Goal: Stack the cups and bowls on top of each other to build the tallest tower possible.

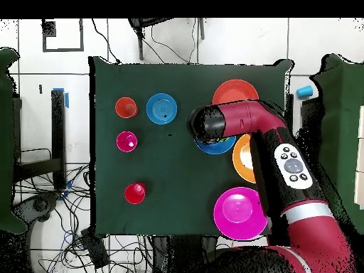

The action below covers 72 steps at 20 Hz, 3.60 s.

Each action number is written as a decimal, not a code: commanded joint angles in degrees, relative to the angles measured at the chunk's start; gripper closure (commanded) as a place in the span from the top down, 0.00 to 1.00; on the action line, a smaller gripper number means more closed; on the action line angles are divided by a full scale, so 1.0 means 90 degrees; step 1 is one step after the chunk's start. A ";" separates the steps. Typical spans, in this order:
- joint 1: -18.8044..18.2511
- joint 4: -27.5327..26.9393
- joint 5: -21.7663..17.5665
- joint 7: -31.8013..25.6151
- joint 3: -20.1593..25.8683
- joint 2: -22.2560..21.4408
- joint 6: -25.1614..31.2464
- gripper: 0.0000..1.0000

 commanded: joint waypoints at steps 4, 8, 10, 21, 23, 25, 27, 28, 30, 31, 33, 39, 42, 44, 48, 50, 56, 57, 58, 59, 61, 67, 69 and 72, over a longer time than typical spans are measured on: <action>0.0336 -0.0328 -0.0864 -0.0239 -0.0330 0.0196 -0.0431 1.00; 0.0351 -0.0369 -0.0923 -0.0194 -0.0335 0.0188 -0.0392 1.00; 0.0351 -0.0357 -0.0941 -0.0186 -0.0340 0.0156 -0.0364 1.00; 0.0537 -0.0446 -0.1042 -0.0077 -0.0610 0.0021 -0.0313 1.00; 0.0569 -0.0462 -0.1058 -0.0064 -0.0662 0.0002 -0.0325 1.00; 0.0601 -0.0478 -0.1079 -0.0061 -0.0720 -0.0018 -0.0339 1.00; 0.0639 -0.0500 -0.1119 -0.0050 -0.0783 -0.0032 -0.0366 1.00; 0.0655 -0.0515 -0.1129 -0.0046 -0.0806 -0.0029 -0.0378 1.00; 0.0679 -0.0543 -0.1157 -0.0035 -0.0854 -0.0009 -0.0419 1.00; 0.0689 -0.0556 -0.1181 -0.0023 -0.0880 0.0025 -0.0476 1.00; 0.0742 -0.0603 -0.1234 0.0015 -0.0949 0.0125 -0.0563 1.00; 0.0946 -0.0720 -0.1400 0.0248 -0.1204 0.0335 -0.0813 1.00; 0.1018 -0.0779 -0.1409 0.0312 -0.1283 0.0434 -0.0925 1.00; 0.1066 -0.0817 -0.1404 0.0360 -0.1343 0.0503 -0.1005 1.00; 0.1147 -0.0858 -0.1344 0.0381 -0.1446 0.0574 -0.1093 1.00; 0.1188 -0.0851 -0.1294 0.0379 -0.1501 0.0577 -0.1123 1.00; 0.1275 -0.0825 -0.1132 0.0298 -0.1622 0.0502 -0.1112 1.00; 0.1274 -0.0821 -0.1106 0.0272 -0.1627 0.0478 -0.1090 1.00; 0.1277 -0.0819 -0.1089 0.0259 -0.1632 0.0470 -0.1084 1.00; 0.1273 -0.0812 -0.1079 0.0242 -0.1640 0.0452 -0.1081 1.00; 0.1283 -0.0794 -0.1069 0.0242 -0.1662 0.0440 -0.1096 1.00; 0.1315 -0.0763 -0.1037 0.0238 -0.1712 0.0390 -0.1089 1.00; 0.1329 -0.0758 -0.1009 0.0211 -0.1729 0.0343 -0.1040 1.00; 0.1304 -0.0682 -0.0906 0.0115 -0.1712 0.0217 -0.0963 1.00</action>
